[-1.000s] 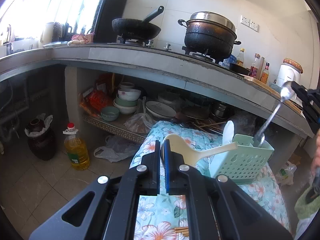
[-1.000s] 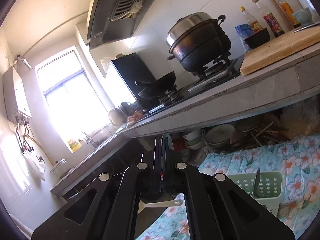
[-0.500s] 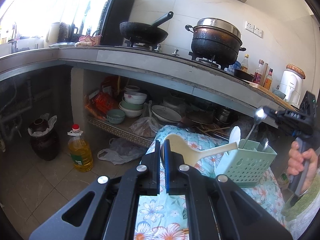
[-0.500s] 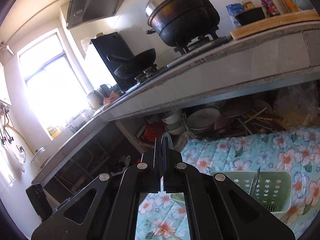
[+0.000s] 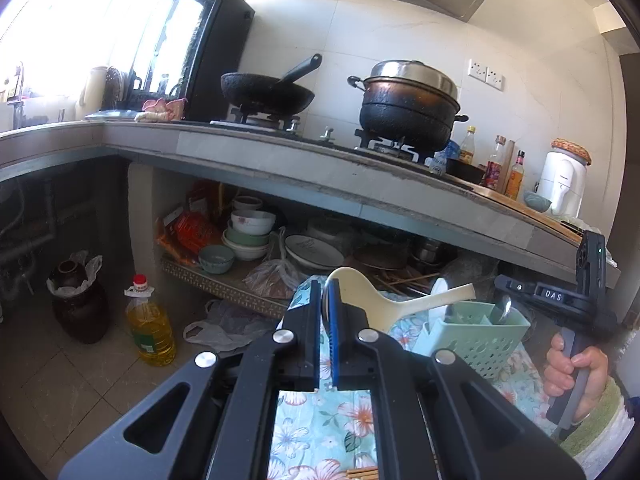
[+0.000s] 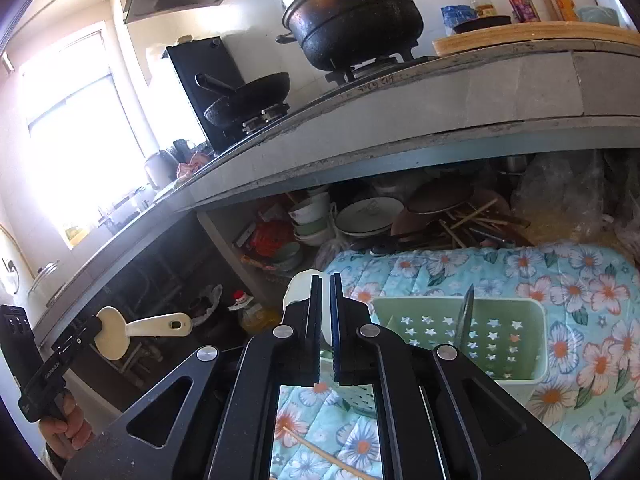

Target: Organize utensils

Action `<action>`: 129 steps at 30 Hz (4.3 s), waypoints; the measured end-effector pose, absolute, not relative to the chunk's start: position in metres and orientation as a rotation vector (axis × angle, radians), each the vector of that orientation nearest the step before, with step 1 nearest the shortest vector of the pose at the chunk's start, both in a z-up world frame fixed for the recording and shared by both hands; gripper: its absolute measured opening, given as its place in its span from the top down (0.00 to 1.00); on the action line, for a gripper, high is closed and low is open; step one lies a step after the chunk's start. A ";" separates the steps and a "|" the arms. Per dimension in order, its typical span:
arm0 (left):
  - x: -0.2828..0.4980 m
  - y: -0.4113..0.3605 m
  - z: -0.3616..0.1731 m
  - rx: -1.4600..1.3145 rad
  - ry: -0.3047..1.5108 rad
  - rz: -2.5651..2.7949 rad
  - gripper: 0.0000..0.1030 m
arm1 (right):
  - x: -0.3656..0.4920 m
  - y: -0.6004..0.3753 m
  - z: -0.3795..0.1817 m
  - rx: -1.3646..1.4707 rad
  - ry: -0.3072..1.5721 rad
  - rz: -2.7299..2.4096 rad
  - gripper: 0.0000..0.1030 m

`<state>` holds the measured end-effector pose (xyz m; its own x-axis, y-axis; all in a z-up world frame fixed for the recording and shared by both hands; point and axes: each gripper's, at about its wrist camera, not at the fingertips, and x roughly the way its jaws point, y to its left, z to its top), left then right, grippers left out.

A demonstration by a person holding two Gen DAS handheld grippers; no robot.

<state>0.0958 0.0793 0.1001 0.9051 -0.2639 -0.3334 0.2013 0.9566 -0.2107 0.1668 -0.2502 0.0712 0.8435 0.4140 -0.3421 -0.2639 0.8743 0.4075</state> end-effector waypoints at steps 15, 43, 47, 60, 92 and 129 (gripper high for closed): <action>0.078 0.023 0.142 -0.024 0.239 -0.443 0.97 | 0.071 -0.274 0.048 0.348 0.445 0.280 0.91; 0.081 -0.218 0.073 1.032 -0.238 -0.259 0.97 | 0.008 -0.284 -0.014 0.523 0.543 0.258 0.91; 0.084 -0.230 0.064 1.107 -0.290 -0.223 0.97 | 0.006 -0.286 -0.014 0.528 0.537 0.256 0.91; 0.104 -0.249 0.046 1.109 -0.105 -0.388 0.91 | 0.005 -0.288 -0.019 0.552 0.547 0.264 0.91; 0.114 -0.039 0.052 -0.074 0.566 -0.634 0.19 | 0.017 -0.292 -0.026 0.520 0.621 0.150 0.56; 0.123 0.008 0.015 -0.149 0.611 -0.516 0.19 | 0.108 -0.219 0.051 -0.793 0.356 0.005 0.98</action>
<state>0.1231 0.0083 0.0146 0.6972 -0.5041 -0.5097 0.4179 0.8635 -0.2825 0.1082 -0.2195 0.0514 0.9405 -0.1277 -0.3150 -0.1373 0.7051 -0.6957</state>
